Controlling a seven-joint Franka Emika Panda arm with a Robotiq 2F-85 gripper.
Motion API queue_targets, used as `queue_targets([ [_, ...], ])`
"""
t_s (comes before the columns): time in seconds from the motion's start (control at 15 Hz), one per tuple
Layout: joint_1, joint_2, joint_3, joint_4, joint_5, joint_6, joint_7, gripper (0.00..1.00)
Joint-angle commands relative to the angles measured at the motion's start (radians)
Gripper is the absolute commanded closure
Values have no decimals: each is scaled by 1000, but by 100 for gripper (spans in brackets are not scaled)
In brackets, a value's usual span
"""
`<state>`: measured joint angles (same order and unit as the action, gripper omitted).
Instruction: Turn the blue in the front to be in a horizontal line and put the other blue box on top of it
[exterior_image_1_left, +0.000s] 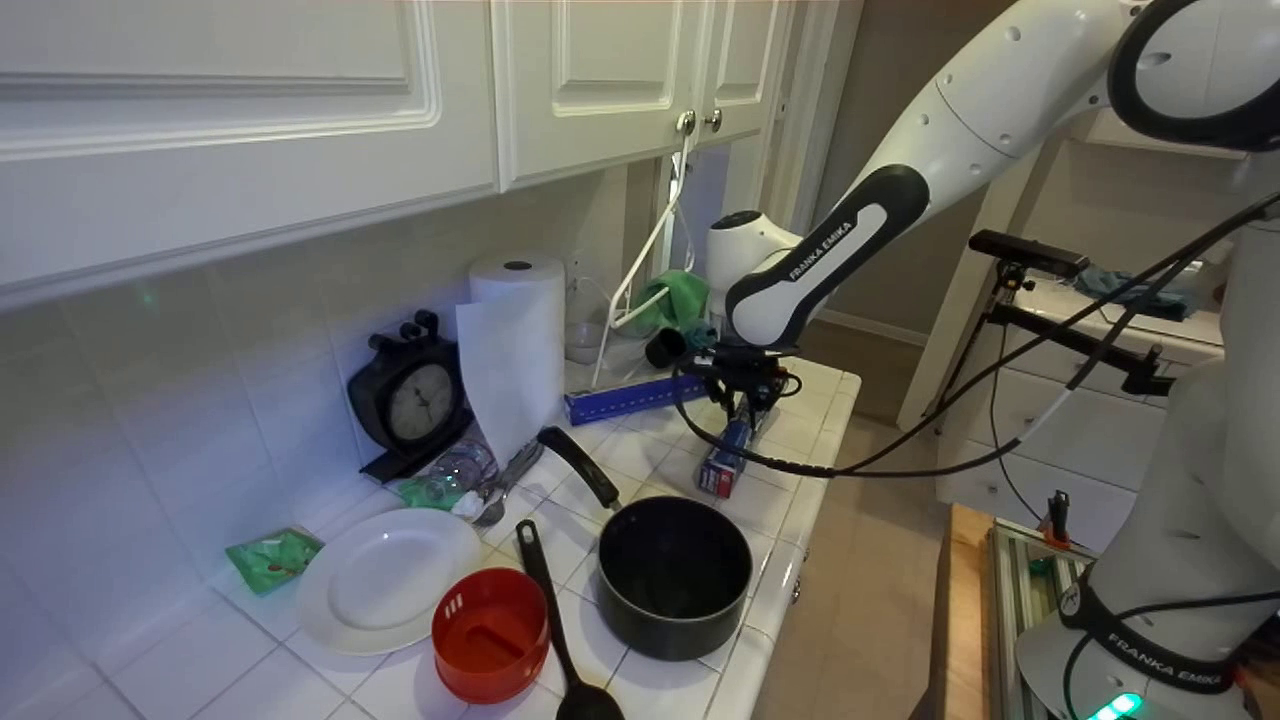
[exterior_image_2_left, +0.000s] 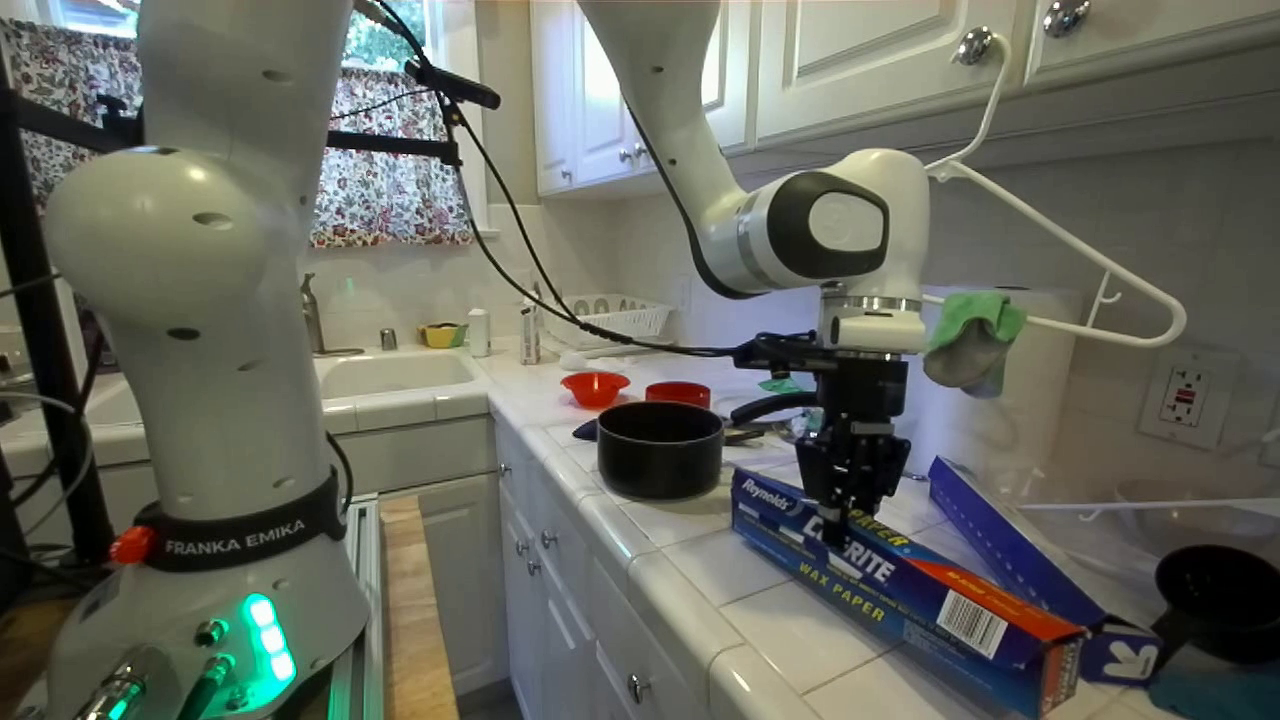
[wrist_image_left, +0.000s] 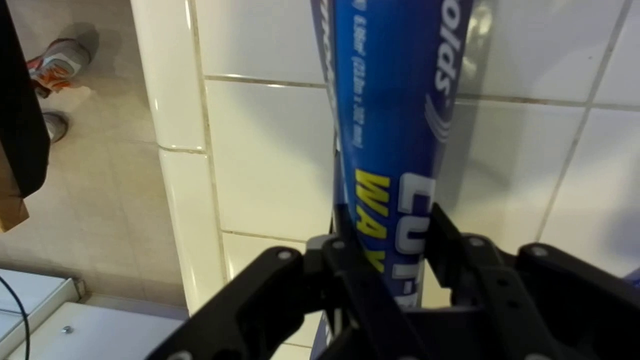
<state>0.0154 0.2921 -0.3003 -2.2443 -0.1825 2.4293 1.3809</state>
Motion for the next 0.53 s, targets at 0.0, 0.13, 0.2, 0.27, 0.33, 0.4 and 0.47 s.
queue_targets([
  [0.0,-14,8,10,18,-35,14,20,32],
  [0.13,-13,6,7,17,-39,21,23,18],
  [0.2,-14,5,7,19,-40,23,22,10],
  [0.27,-15,5,7,21,-39,23,20,3],
  [0.33,-14,5,4,21,-47,30,24,0],
  [0.4,-13,4,1,19,-59,42,23,0],
  [0.47,-11,5,-7,20,-82,60,31,0],
])
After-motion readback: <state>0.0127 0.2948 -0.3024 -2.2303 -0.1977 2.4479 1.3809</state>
